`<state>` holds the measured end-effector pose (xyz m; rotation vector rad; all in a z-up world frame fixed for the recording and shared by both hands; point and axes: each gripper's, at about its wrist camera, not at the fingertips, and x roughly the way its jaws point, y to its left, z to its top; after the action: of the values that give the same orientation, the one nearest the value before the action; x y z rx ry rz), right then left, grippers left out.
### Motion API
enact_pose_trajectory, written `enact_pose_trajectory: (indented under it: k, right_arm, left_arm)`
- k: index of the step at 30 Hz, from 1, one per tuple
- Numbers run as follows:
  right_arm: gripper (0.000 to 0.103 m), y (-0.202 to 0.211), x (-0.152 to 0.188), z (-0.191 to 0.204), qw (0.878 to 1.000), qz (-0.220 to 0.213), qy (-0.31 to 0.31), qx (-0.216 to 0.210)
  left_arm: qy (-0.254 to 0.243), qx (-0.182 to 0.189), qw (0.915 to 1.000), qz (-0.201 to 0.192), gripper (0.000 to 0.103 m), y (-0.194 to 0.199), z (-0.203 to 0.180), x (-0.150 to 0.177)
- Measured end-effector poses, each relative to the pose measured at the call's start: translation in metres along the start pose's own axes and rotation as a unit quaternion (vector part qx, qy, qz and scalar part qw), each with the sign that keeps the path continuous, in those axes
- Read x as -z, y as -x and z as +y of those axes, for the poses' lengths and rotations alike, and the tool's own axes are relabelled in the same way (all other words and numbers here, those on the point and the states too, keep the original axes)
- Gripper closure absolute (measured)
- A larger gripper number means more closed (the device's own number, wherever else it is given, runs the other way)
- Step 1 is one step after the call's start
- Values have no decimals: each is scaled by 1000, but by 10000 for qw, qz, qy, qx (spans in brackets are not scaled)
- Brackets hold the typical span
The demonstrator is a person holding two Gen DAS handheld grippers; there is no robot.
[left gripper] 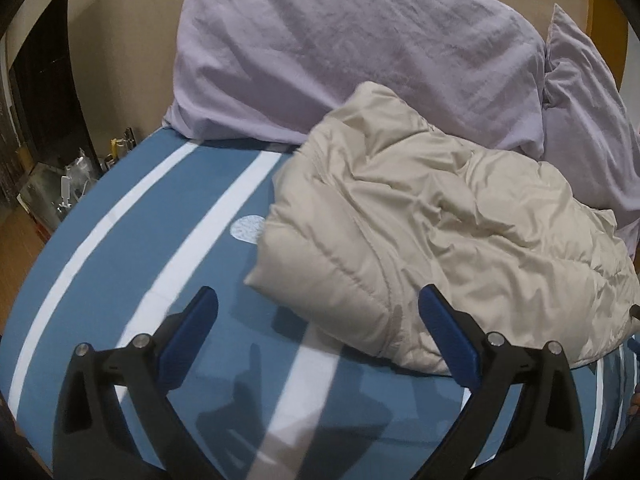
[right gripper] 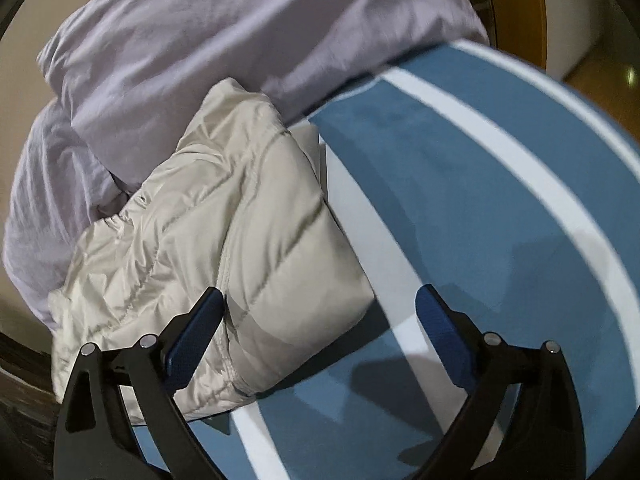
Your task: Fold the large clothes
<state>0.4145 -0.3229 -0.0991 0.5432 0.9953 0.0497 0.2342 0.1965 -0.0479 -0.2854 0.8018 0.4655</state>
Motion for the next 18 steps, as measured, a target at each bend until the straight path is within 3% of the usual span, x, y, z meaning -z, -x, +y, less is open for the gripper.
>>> enact_pose_trajectory:
  k: [5,8,12,18]
  right_arm:
    - [19,-10,1,-3,9987,173,-196,-427]
    - [29,-14,3,1,9976,217,-225,-621]
    - [43,-16,4,8,9970,169,-156,-733]
    - [63,-11,7,16,9978,-7,65,-667]
  left_arm:
    - [274,62,9992,283,15,-25,-3,-6]
    - [606,332,9968,407,22,-38,3,-7]
    - [841,523,9944,380,31,-45,4,-11]
    - [799,489,9955,171,56,-38,-2,-14]
